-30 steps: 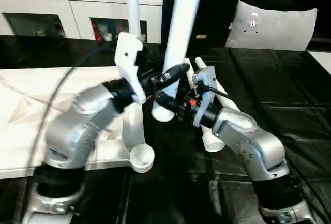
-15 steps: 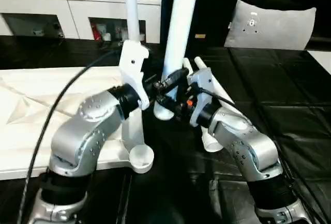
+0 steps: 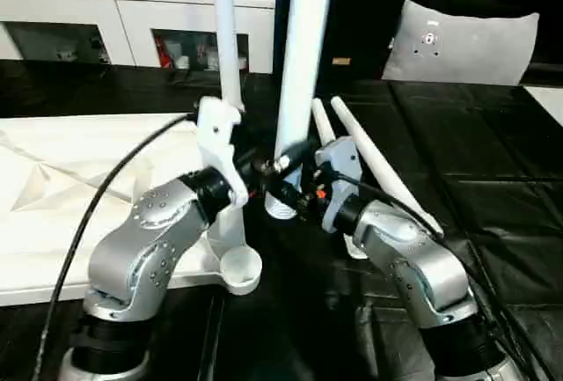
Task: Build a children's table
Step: Pick table leg
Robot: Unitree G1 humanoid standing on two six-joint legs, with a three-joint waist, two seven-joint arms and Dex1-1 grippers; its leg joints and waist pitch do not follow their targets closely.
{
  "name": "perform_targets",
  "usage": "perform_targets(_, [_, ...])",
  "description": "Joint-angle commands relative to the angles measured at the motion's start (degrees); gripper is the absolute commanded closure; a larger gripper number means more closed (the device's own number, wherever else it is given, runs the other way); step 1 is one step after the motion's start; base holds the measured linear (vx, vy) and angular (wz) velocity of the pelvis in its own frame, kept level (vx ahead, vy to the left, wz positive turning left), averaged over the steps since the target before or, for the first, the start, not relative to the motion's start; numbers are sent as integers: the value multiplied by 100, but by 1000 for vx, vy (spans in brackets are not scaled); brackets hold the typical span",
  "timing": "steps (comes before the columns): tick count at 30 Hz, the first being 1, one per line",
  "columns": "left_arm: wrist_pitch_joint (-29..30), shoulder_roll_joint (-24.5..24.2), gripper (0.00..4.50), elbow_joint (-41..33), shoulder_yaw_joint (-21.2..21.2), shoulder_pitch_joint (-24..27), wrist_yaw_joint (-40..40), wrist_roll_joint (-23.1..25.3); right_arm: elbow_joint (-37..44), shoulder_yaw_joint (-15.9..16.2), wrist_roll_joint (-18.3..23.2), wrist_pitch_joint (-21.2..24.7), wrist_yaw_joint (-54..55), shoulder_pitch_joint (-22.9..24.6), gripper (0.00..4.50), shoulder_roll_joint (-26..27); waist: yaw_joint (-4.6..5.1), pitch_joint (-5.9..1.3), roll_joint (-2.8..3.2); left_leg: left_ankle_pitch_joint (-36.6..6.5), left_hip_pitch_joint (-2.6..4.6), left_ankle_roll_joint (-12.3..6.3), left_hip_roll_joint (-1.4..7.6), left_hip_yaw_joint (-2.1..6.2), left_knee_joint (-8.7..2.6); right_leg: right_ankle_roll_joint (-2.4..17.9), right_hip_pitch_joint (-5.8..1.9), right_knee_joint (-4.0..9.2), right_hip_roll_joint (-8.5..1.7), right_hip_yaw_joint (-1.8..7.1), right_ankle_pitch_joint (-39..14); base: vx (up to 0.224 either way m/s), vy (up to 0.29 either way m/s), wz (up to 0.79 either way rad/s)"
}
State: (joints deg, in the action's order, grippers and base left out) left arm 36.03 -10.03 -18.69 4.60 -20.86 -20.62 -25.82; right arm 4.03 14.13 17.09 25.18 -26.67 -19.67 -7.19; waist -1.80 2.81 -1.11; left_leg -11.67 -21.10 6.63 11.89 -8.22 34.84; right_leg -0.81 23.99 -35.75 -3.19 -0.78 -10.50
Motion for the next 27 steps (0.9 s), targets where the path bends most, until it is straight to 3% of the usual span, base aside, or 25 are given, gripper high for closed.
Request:
perform_targets(1, [-16,42,121,125,63,-43,257,252,9,16,-68,-120,27,-19,259,10,21,-332,36,-1065,-20,169,-13,-101,-419,691,-303,446,-187,139,-1292,0,0,0])
perform_targets(3, [-132,62,169,144,166,0,419,514,-50,17,-134,-172,104,-47,259,35,19,-335,25,-995,-28,154,-21,-101,-415,698,-317,444,-188,140,-1212,0,0,0])
perform_targets(6, [-180,195,167,86,213,41,667,641,-175,4,-252,-250,180,-110,259,92,24,-337,14,-968,-34,160,-16,-105,-410,721,-314,434,-192,142,-1208,0,0,0])
perform_targets(8, [-174,239,206,74,214,45,717,642,-201,0,-275,-261,192,-125,259,111,23,-338,12,-971,-33,151,-22,-105,-406,715,-319,440,-189,141,-1192,0,0,0])
perform_targets(10, [-187,313,211,73,244,36,812,711,-250,12,-316,-282,216,-168,259,162,29,-332,-22,-996,-32,132,-22,-113,-405,698,-310,452,-185,142,-1255,0,0,0])
perform_targets(14, [-211,369,248,85,241,35,853,752,-274,10,-349,-295,211,-187,259,195,27,-332,-6,-1004,-28,125,-19,-107,-408,667,-305,450,-185,140,-1282,0,0,0])
perform_targets(26, [-182,375,260,188,91,-80,837,764,-408,-91,-482,-361,270,-290,259,224,26,-340,3,-955,-29,124,-21,-105,-404,686,-311,437,-188,140,-1183,0,0,0])
perform_targets(27, [-169,379,260,196,73,-93,829,746,-406,-111,-466,-367,256,-294,203,224,26,-339,3,-943,-32,124,-23,-105,-403,695,-313,435,-186,138,-1156,0,0,0])
